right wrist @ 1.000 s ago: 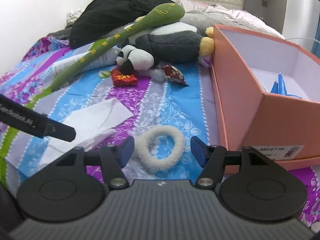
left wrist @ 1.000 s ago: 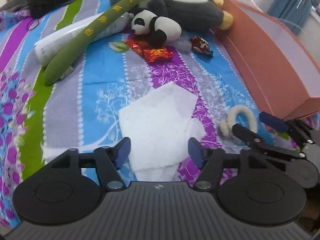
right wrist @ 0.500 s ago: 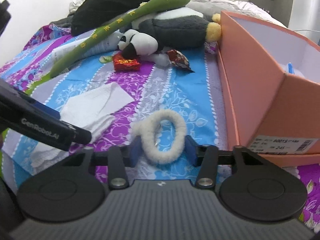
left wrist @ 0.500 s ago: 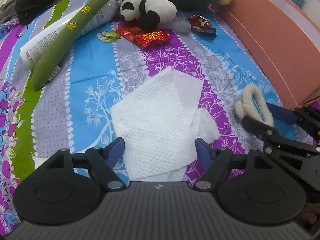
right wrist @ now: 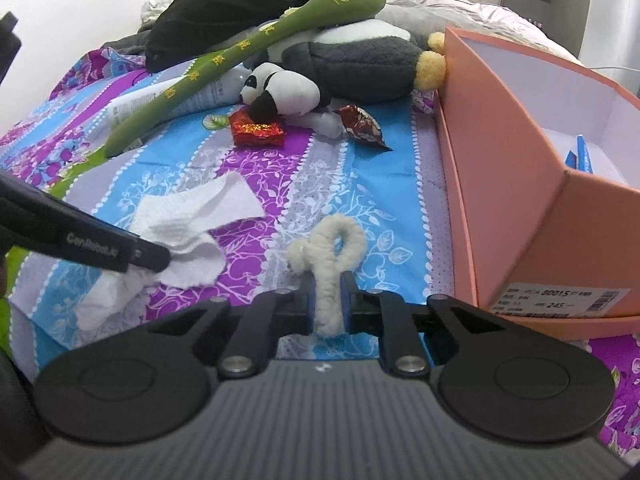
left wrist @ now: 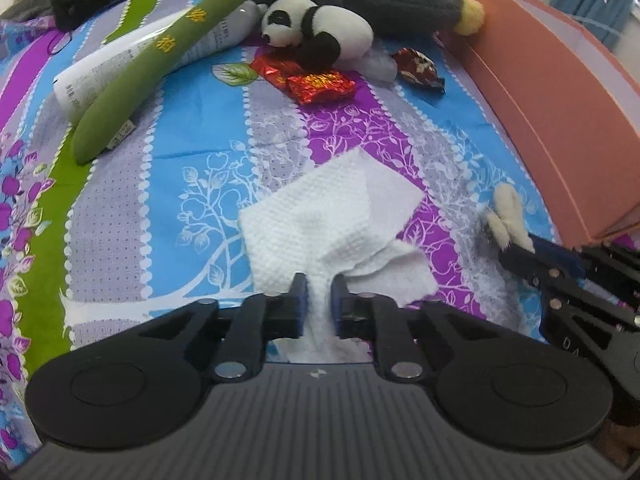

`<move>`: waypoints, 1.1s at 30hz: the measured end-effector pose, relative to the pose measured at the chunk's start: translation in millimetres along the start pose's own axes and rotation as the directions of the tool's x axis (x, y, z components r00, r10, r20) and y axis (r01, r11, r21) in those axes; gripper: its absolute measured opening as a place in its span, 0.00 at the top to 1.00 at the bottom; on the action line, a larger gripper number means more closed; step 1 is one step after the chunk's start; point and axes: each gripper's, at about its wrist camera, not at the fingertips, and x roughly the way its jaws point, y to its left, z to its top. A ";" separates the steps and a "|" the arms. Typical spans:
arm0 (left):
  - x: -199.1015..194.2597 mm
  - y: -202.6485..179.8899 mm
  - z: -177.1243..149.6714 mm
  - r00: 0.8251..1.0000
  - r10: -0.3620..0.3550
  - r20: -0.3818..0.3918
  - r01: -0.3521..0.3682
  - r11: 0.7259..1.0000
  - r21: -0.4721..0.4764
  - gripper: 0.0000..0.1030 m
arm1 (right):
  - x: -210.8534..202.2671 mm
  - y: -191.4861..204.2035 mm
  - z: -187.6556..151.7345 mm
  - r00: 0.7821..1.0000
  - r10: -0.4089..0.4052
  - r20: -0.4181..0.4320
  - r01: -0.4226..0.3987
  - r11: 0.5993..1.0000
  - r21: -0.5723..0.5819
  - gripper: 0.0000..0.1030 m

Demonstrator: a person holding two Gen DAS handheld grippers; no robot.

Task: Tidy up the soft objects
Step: 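Carry the tissue and hair tie with both tools over the orange box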

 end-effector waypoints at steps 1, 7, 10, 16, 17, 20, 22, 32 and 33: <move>-2.4 0.9 0.0 1.000 0.001 0.007 -0.001 1.000 -0.011 0.89 | -1.5 0.0 0.5 1.000 0.002 0.001 -0.002 1.000 0.000 0.84; -20.9 5.7 -1.8 0.999 -0.021 0.046 0.025 0.996 -0.088 0.90 | -14.9 3.4 8.3 1.000 0.025 0.015 -0.026 1.000 0.004 0.84; -30.8 6.1 -2.1 0.997 -0.042 0.060 0.048 0.993 -0.109 0.90 | -21.8 5.9 13.8 0.999 0.040 0.027 -0.040 0.999 0.003 0.84; -54.0 3.4 1.3 0.993 -0.070 0.095 0.081 0.990 -0.116 0.90 | -39.0 7.1 27.6 0.997 0.052 0.051 -0.053 0.999 0.012 0.84; -58.3 3.4 2.4 0.992 -0.075 0.102 0.087 0.989 -0.119 0.90 | -42.5 6.7 30.5 0.997 0.056 0.055 -0.057 0.998 0.015 0.84; -71.5 2.2 8.1 0.989 -0.085 0.124 0.101 0.986 -0.129 0.90 | -53.1 3.4 40.1 0.995 0.066 0.069 -0.068 0.997 0.025 0.84; -80.6 -0.3 13.1 0.985 -0.097 0.141 0.115 0.985 -0.128 0.90 | -60.3 -0.2 46.6 0.994 0.069 0.084 -0.072 0.997 0.034 0.84; -126.3 -23.4 51.5 0.967 -0.128 0.218 0.150 0.985 -0.086 0.90 | -95.1 -19.6 86.8 0.983 0.051 0.178 -0.055 0.998 0.018 0.84; -130.4 -26.4 56.0 0.965 -0.131 0.226 0.152 0.985 -0.081 0.90 | -98.7 -22.0 90.9 0.981 0.046 0.190 -0.050 0.999 0.017 0.84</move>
